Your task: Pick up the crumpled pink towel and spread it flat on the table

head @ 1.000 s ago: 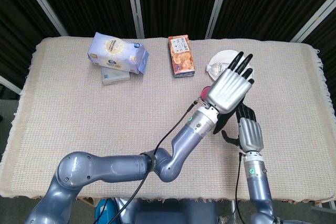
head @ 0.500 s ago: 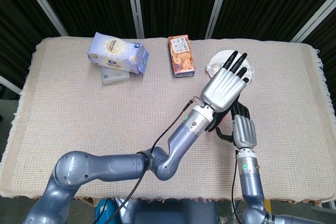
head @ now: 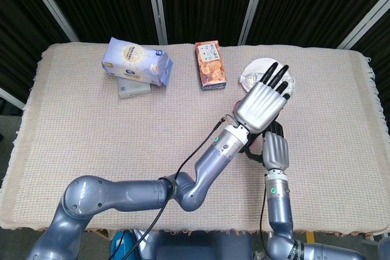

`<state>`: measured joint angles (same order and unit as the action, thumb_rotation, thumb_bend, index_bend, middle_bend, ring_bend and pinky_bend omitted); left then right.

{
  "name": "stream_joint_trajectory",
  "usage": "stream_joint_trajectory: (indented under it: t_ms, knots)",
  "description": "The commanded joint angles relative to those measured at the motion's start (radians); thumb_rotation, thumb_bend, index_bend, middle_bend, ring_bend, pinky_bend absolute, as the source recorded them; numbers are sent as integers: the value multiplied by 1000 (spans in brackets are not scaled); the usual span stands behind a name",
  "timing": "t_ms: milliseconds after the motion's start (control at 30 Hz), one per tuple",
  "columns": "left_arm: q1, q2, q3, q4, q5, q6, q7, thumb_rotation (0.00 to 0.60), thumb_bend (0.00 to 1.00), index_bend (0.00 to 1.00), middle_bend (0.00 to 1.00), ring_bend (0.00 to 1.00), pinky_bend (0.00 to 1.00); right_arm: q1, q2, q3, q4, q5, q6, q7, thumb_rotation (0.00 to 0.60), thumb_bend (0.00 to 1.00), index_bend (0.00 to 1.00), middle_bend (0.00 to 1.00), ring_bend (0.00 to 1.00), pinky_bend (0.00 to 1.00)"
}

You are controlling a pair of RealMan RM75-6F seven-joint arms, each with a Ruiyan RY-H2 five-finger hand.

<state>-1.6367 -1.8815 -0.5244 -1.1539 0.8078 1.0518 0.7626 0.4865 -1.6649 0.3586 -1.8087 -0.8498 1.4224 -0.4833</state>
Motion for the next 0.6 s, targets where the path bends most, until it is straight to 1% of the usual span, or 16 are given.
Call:
stream_joint_trajectory:
  t_ms: [33, 167, 433, 600]
  knots:
    - [5, 6, -1, -8, 2, 3, -1, 600, 483, 548, 294, 0, 29, 3, -3, 11, 12, 12, -1, 6, 600, 308, 0, 0, 0, 0]
    - [14, 18, 0, -21, 4, 7, -1, 600, 484, 547, 294, 0, 29, 2, 2, 22, 25, 27, -6, 20, 600, 308, 0, 0, 0, 0]
    - [37, 40, 7, -45, 4, 16, 5, 600, 483, 545, 295, 0, 29, -8, 18, 25, 31, 21, 9, 32, 600, 307, 0, 0, 0, 0]
    - [55, 52, 15, -64, 2, 20, 5, 600, 483, 545, 295, 0, 29, -10, 14, 31, 49, 32, 16, 36, 600, 308, 0, 0, 0, 0]
